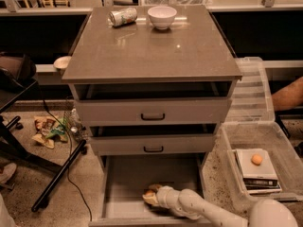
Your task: Pick orange from bottom drawer and place on counter
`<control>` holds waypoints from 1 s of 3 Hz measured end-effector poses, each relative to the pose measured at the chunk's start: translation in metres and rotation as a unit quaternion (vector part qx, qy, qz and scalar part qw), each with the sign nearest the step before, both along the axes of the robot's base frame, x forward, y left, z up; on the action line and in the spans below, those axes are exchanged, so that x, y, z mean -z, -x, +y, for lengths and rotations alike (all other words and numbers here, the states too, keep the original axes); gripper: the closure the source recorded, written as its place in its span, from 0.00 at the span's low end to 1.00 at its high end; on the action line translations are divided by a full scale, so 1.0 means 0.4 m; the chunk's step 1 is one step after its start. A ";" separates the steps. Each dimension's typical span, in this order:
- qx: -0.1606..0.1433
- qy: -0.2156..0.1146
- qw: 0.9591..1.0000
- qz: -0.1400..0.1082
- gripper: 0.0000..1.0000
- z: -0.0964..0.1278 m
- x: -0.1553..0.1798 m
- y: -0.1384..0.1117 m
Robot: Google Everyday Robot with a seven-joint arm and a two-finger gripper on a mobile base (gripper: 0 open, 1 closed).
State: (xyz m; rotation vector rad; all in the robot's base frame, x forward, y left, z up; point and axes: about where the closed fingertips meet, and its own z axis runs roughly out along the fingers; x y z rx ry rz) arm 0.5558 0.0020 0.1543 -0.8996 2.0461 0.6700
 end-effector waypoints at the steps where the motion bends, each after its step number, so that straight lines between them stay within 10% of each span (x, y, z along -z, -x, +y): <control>1: 0.003 -0.011 1.000 -0.013 1.00 -0.034 -0.046 0.015; 3: -0.008 -0.035 0.999 -0.019 1.00 -0.053 -0.077 0.028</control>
Offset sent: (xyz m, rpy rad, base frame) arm -0.0127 -0.0364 0.0456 0.1162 -0.0579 0.0267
